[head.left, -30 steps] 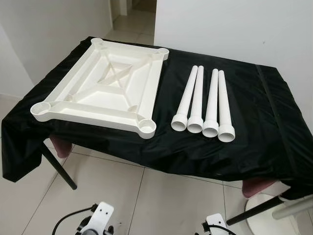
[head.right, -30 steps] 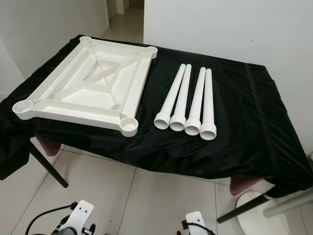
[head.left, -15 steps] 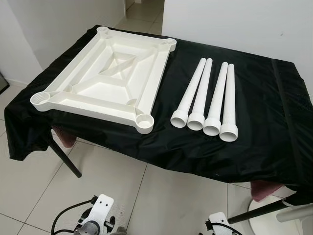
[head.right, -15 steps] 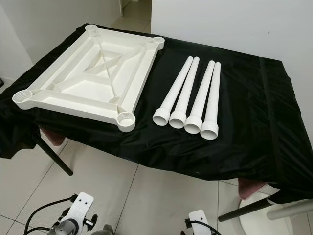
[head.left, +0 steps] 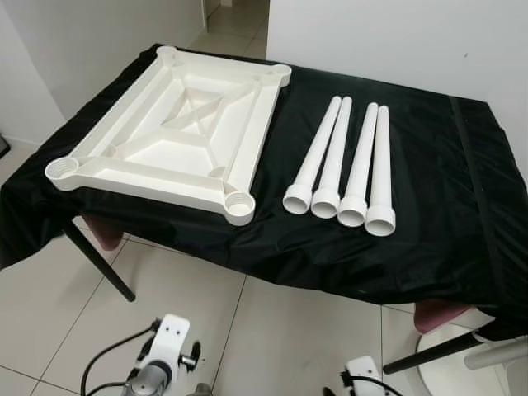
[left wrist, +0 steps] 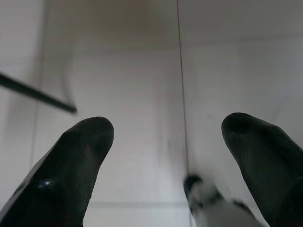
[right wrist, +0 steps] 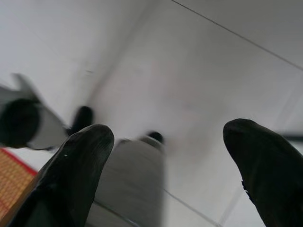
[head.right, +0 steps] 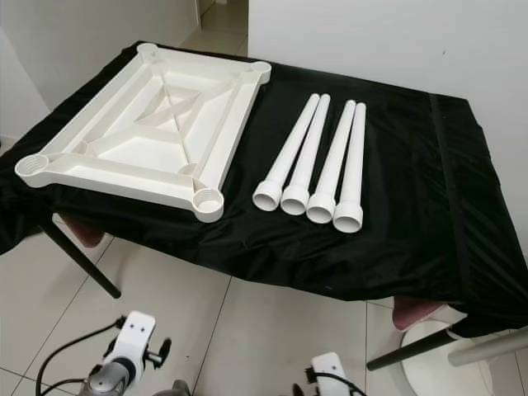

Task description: Building children table

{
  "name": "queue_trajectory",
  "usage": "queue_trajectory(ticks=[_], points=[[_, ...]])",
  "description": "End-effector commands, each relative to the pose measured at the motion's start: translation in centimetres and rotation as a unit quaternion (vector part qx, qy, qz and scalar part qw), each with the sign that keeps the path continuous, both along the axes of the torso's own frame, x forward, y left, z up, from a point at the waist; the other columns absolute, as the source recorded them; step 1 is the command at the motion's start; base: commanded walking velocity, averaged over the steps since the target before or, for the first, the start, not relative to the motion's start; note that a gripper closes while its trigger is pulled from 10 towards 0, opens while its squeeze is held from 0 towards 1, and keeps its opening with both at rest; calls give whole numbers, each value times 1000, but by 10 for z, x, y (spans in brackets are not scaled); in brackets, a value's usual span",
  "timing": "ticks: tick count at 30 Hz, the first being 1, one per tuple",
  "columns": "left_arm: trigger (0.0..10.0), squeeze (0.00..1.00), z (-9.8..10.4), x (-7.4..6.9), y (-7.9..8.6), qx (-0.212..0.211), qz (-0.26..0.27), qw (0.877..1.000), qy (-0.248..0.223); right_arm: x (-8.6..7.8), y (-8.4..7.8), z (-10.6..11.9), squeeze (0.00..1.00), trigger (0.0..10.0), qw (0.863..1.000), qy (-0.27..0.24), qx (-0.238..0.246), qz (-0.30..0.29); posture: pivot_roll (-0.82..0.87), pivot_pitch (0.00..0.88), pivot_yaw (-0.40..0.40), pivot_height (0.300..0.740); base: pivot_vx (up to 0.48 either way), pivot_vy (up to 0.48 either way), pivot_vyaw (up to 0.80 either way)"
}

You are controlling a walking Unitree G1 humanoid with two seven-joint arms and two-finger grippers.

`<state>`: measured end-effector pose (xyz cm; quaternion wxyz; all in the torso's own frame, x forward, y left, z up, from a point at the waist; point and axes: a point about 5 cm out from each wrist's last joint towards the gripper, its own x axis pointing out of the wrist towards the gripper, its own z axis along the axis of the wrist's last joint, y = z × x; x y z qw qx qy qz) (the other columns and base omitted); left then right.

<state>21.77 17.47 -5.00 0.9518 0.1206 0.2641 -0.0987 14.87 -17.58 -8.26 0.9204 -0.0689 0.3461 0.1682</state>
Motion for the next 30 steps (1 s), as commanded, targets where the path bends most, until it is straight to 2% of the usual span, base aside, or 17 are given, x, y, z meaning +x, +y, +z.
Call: queue_trajectory(ticks=[1,4,5,7,10,11,13,14,16,19,21,23,25,26,27,28,30], points=[[10000,0,-1,-7,-5,-37,-63,997,13,-5,2,-1,0,10000,1000,0,3,18,144,58,3,740,0,0,0],[10000,0,14,-1,-7,-54,-128,989,-42,4,2,10,0,10000,996,-49,7,71,140,62,6,740,0,0,0],[10000,0,14,-1,-7,-54,-128,989,-42,4,2,10,0,10000,996,-49,7,71,140,62,6,740,0,0,0],[10000,0,27,2,-10,-69,-181,979,-69,9,4,17,0,10000,990,-75,29,113,140,62,6,740,0,0,0],[10000,0,45,2,-14,-86,-263,957,-88,35,5,35,0,10000,975,-105,58,185,138,68,6,740,0,0,0],[10000,0,45,2,-14,-86,-263,957,-88,35,5,35,0,10000,975,-105,58,185,138,68,6,740,0,0,0],[10000,0,52,0,-15,-90,-303,944,-89,53,1,48,0,10000,966,-115,70,221,140,68,6,740,0,0,0],[10000,0,52,0,-15,-90,-303,944,-89,53,1,48,0,10000,966,-115,70,221,140,68,6,740,0,0,0],[10000,0,69,-2,-15,-91,-368,921,-95,74,-6,71,0,10000,946,-137,87,280,143,66,3,740,0,0,0],[10000,0,76,-3,-16,-92,-391,911,-92,80,-8,80,0,10000,936,-148,92,306,144,64,2,740,0,0,0],[10000,0,94,1,-17,-85,-426,895,-98,89,-8,102,0,10000,915,-174,107,349,146,59,-1,740,0,0,0],[10000,0,94,1,-17,-85,-426,895,-98,89,-8,102,0,10000,915,-174,107,349,146,59,-1,740,0,0,0],[10000,0,118,5,-20,-96,-455,878,-111,97,-6,133,0,10000,891,-198,132,387,149,54,-5,740,0,0,0],[10000,0,118,5,-20,-96,-455,878,-111,97,-6,133,0,10000,891,-198,132,387,149,54,-5,740,0,0,0],[10000,0,141,11,-23,-110,-468,867,-131,104,-2,157,0,10000,874,-222,150,405,149,53,-8,740,0,0,0],[10000,0,141,11,-23,-110,-468,867,-131,104,-2,157,0,10000,874,-222,150,405,149,53,-8,740,0,0,0],[10000,0,158,17,-24,-116,-466,863,-154,112,0,174,0,10000,866,-251,160,401,151,50,-11,740,0,0,0]])
